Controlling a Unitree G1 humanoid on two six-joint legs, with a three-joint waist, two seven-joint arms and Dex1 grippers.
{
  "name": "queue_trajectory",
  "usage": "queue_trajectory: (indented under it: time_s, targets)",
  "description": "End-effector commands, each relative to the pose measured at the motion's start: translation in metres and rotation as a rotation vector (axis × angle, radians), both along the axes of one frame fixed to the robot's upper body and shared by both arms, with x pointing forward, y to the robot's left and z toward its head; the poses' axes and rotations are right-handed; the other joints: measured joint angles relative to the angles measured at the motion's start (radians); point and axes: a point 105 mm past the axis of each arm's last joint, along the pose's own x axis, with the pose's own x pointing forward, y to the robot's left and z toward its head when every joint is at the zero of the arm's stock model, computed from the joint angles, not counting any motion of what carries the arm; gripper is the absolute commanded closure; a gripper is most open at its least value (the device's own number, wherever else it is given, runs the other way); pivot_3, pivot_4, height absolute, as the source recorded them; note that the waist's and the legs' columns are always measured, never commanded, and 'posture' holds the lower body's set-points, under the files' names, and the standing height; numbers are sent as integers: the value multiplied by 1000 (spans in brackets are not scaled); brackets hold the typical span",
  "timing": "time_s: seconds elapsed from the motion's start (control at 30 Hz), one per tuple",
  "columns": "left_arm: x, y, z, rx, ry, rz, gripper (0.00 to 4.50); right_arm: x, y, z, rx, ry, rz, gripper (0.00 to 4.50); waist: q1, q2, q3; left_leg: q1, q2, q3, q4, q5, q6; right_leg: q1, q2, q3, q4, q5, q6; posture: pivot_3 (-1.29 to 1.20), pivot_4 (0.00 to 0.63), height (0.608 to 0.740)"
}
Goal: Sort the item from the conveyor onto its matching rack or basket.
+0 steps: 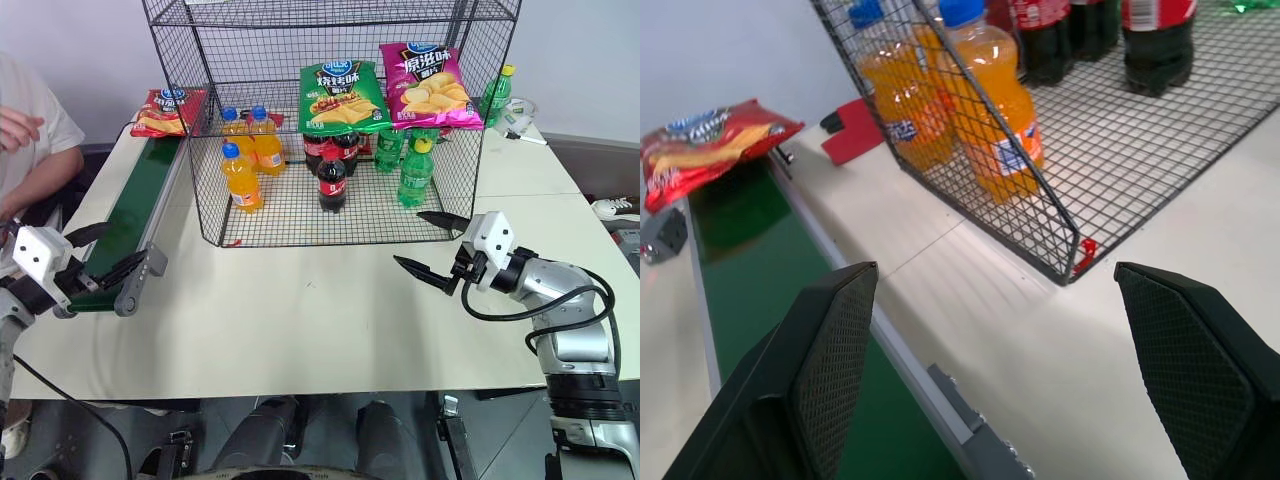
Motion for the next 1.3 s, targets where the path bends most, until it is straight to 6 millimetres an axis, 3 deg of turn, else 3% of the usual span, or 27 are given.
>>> queue_trajectory:
  time_s: [0.03, 0.6, 0.73, 0.97, 1.1, 1.3]
  targets:
    - [-4, 7, 10, 41, -62, 33, 537, 0, 1, 8, 14, -34, 10, 0, 0, 0, 0, 0, 0, 0, 0, 0, 0, 0, 0, 0, 0, 0, 0, 0, 150, 740]
    - [3, 15, 25, 154, -223, 90, 537, 3, 3, 12, 21, -43, 19, 0, 0, 0, 0, 0, 0, 0, 0, 1, 1, -1, 0, 0, 0, 0, 0, 0, 150, 740]
    - [0, 17, 27, 324, -279, 89, 537, -3, 8, 14, 58, -20, 56, 0, -1, 0, 0, 0, 0, 0, 0, 1, 1, -1, 0, 0, 0, 0, 0, 0, 150, 740]
    - [-26, 27, 7, 668, -336, 120, 537, -19, 26, 6, 52, 49, 165, 0, -4, 0, 0, 0, 0, 1, -6, 1, 2, -1, 0, 1, -1, 1, 2, 0, 150, 740]
    - [-31, 31, 4, 707, -366, 141, 537, -16, 26, 9, 58, 41, 155, 0, 2, 0, 0, 0, 0, 1, -7, 1, 1, -4, 0, 0, -1, 2, 3, 0, 150, 740]
    - [-47, 39, 5, 928, -437, 108, 537, -18, 21, 8, 49, 52, 151, 0, 1, 0, 0, 0, 0, 1, -7, 0, 0, -4, 0, 0, -1, 2, 3, 0, 150, 740]
